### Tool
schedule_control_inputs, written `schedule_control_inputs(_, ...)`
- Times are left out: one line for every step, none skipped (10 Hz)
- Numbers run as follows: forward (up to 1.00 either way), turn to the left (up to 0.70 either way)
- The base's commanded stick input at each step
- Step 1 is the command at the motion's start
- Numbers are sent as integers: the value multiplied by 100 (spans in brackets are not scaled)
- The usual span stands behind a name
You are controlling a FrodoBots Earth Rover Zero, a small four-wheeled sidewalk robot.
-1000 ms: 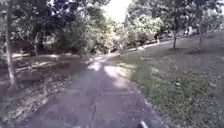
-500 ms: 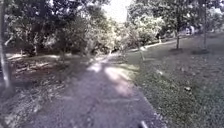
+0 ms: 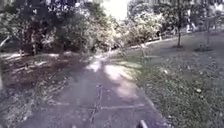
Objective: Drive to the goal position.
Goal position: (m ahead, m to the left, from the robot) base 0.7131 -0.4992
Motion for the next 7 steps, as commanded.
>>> schedule_control_inputs(50, 0)
schedule_control_inputs(50, 0)
schedule_control_inputs(50, 0)
schedule_control_inputs(50, 0)
schedule_control_inputs(50, 0)
schedule_control_inputs(45, 0)
schedule_control_inputs(34, 0)
